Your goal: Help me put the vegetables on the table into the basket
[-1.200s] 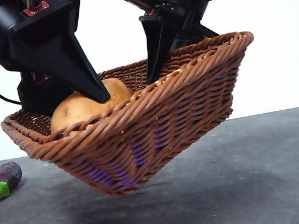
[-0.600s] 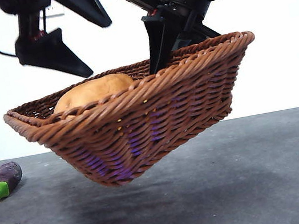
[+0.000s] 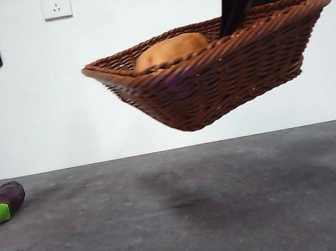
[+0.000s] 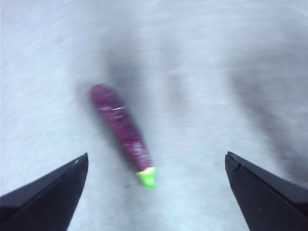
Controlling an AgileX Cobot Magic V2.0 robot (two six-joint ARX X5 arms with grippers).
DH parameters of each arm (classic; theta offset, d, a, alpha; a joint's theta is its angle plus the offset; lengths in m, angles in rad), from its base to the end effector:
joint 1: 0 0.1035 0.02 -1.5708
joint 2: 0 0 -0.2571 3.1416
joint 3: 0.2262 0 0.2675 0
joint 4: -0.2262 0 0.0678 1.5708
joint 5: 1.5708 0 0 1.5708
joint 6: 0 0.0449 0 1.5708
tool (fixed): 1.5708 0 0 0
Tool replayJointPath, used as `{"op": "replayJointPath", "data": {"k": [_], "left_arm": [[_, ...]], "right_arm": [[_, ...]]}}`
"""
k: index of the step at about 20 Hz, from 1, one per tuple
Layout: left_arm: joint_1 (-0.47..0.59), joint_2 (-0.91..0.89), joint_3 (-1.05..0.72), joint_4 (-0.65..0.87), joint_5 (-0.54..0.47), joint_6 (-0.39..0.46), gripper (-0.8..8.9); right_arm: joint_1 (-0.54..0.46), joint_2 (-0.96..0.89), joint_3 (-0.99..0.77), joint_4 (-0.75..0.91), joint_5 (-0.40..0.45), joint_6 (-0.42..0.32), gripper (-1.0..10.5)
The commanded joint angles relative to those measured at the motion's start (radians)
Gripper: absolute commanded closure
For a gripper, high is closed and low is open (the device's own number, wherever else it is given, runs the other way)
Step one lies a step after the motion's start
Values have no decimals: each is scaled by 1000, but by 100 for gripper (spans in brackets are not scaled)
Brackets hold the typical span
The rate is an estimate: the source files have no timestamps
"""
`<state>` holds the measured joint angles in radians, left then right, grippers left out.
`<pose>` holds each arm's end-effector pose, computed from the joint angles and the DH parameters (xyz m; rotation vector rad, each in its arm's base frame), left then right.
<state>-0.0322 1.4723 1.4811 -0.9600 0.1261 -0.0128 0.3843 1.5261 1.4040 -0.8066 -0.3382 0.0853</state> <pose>0.3198 -0.0160 0.3302 -0.0565 0.9520 -0.1401 0.3101 0.1415 0.2999 0.0537 0.9755 0.6280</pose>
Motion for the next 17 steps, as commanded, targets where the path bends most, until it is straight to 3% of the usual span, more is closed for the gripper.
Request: {"op": "replayJointPath", "data": {"k": [1, 7, 14, 15, 17], "left_arm": [[13, 98, -7, 6, 4, -15, 338], [6, 381, -7, 100, -3, -116, 338], [6, 519, -7, 141, -105, -146, 347], [6, 522, -7, 148, -104, -152, 395], [5, 525, -7, 154, -103, -151, 688]], "right_arm": [[-20, -9, -1, -3, -11, -13, 959], [-26, -9, -1, -43, -10, -35, 959], [-26, -9, -1, -31, -10, -41, 959], [-26, -9, -1, -31, -10, -45, 959], [-26, -9, -1, -28, -10, -48, 959]]}}
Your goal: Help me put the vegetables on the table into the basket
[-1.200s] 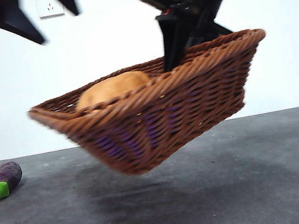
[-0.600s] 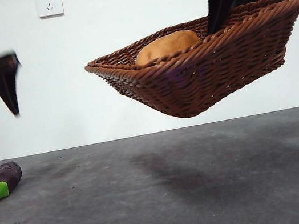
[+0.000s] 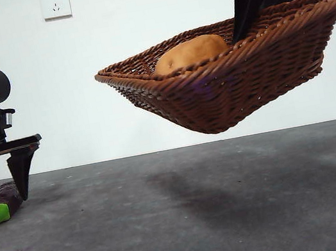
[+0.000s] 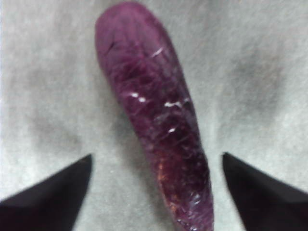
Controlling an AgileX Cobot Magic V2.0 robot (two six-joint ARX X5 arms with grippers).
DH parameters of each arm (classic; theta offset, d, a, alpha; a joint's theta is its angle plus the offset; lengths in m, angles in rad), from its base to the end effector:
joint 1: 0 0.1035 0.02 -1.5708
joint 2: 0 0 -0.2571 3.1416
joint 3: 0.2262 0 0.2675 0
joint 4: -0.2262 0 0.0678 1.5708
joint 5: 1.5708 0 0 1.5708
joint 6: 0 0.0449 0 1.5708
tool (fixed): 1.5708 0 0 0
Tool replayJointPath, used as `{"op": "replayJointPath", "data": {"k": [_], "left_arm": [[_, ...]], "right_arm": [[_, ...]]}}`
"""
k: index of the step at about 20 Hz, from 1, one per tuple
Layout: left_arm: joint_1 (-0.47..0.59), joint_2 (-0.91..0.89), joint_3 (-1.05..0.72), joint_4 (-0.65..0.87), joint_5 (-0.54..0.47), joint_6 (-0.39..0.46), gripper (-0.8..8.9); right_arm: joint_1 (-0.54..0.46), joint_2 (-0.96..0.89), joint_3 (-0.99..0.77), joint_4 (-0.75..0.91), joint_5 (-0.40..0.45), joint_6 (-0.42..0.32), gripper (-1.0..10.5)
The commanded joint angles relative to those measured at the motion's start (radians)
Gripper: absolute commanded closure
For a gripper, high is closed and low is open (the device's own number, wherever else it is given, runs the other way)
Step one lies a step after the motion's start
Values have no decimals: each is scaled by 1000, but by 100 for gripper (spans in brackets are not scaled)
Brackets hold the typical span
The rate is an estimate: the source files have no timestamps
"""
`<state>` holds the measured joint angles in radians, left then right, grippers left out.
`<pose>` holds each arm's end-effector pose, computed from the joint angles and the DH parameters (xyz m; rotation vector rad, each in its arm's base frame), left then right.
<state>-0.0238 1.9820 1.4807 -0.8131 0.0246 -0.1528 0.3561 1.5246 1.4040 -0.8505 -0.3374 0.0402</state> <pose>0.4086 -0.0108 0.1575 -0.1306 1.3149 0.0593 0.3100 0.1312 0.2976 0.0262 1.0021 0.6173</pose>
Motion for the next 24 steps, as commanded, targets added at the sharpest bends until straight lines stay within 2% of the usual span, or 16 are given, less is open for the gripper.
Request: {"op": "replayJointPath", "data": {"k": [1, 5, 9, 12, 15, 19, 22, 24], "left_arm": [[-4, 15, -6, 8, 1, -7, 770], [-4, 15, -7, 24, 17, 4, 821], [-2, 3, -6, 6, 111, 69, 822], [11, -72, -7, 1, 204, 134, 822], [22, -227, -29, 42, 335, 143, 822], [24, -509, -250, 166, 502, 103, 822], [23, -741, -489, 288, 640, 6, 822], [10, -867, -578, 350, 709, -80, 822]], "right_arm": [[3, -7, -1, 15, -11, -7, 959], [3, -7, -1, 18, -11, -18, 959], [3, -7, -1, 11, -11, -18, 959], [3, -4, -1, 12, -10, -13, 959], [3, 14, -2, 12, -10, 6, 959], [23, 65, -38, 43, -11, 34, 959], [58, 69, -130, 175, -38, 115, 959], [95, 69, -192, 262, -63, 172, 959]]}}
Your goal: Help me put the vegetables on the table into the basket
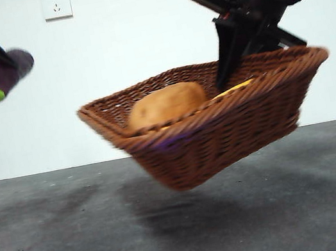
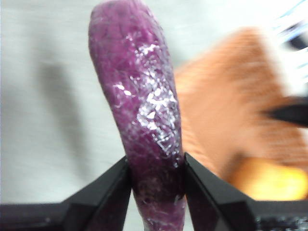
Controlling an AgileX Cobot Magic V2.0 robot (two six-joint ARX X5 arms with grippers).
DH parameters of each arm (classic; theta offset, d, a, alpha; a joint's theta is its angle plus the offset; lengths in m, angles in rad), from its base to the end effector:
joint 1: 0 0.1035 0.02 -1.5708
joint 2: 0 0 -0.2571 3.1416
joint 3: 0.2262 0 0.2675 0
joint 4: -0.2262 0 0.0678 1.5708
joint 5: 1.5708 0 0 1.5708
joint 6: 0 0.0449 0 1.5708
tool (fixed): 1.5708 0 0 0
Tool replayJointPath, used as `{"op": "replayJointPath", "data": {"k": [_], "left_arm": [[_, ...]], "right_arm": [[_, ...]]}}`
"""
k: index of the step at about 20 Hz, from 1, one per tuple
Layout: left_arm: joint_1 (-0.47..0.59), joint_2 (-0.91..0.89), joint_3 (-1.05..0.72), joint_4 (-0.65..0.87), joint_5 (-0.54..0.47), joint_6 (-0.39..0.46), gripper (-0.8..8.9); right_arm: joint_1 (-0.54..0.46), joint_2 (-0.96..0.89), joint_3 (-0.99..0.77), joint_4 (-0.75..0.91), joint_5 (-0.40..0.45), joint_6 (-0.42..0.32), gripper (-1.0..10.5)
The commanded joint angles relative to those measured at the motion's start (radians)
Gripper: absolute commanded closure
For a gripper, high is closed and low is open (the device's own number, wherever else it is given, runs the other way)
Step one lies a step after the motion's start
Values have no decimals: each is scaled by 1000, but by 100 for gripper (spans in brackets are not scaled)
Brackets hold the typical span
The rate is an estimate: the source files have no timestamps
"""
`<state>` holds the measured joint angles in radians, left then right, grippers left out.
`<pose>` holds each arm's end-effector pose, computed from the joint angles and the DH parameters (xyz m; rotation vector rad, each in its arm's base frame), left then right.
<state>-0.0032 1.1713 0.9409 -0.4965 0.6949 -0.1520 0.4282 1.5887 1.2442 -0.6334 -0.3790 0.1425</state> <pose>0.2638 -0.0296 0.2713 -0.3913 0.7491 -0.6143 0.3128 0.1610 0.2382 0.0989 1.0535 0.6675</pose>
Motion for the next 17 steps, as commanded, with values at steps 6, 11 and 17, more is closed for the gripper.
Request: {"op": "replayJointPath", "data": {"k": [6, 11, 17], "left_arm": [[-223, -122, -45, 77, -3, -185, 822], [-402, -3, -45, 193, -125, -290, 822], [-489, 192, -45, 298, -209, -408, 822]], "right_arm": [[185, 5, -95, 236, -6, 208, 959], [222, 5, -95, 247, 20, 247, 959], [220, 5, -95, 241, 21, 245, 959]]}}
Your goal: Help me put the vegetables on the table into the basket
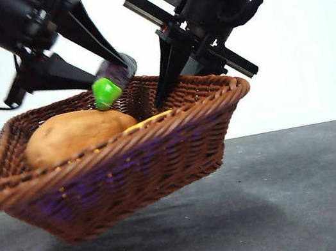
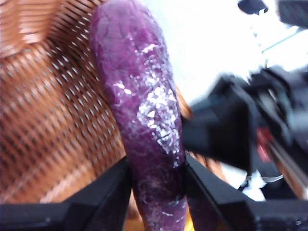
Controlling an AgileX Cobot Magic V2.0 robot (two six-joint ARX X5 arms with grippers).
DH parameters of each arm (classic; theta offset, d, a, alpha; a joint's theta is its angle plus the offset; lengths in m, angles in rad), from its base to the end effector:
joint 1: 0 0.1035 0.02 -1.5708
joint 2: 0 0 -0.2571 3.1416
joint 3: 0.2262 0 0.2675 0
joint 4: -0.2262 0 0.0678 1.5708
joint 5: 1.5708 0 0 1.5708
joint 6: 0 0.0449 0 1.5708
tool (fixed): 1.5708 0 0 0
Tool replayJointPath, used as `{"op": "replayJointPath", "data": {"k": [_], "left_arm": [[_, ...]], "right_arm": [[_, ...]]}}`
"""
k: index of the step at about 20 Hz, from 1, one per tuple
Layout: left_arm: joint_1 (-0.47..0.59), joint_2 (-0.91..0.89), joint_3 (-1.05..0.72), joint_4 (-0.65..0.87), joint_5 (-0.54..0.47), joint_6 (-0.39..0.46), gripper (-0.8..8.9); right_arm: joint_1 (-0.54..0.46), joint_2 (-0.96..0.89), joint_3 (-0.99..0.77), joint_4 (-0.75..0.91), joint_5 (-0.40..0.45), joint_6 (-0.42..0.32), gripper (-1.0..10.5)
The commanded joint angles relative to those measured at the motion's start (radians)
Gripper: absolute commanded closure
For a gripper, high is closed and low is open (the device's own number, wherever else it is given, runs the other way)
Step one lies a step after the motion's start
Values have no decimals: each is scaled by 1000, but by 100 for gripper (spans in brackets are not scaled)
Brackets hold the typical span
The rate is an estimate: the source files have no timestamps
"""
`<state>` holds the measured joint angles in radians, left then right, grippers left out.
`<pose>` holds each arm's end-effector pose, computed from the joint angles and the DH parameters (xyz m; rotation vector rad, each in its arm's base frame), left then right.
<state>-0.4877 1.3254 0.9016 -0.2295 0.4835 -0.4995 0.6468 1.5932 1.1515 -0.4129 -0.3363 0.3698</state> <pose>0.2599 -0.1615 0.2350 -0.4408 0.8974 -0.7455 0.2779 0.2284 0.2202 0.1813 1.0325 0.7441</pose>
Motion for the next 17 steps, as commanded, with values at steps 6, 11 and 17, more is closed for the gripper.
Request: {"op": "replayJointPath", "data": {"k": [6, 11, 17], "left_arm": [[-6, 55, -6, 109, 18, -190, 822], [-10, 55, -6, 31, -90, -229, 822], [-18, 55, -4, -24, -52, -222, 367]], "right_arm": [[0, 1, -3, 13, 3, -29, 959], [-8, 1, -3, 22, -12, -36, 959], [-7, 1, -3, 18, -42, -38, 959]]}}
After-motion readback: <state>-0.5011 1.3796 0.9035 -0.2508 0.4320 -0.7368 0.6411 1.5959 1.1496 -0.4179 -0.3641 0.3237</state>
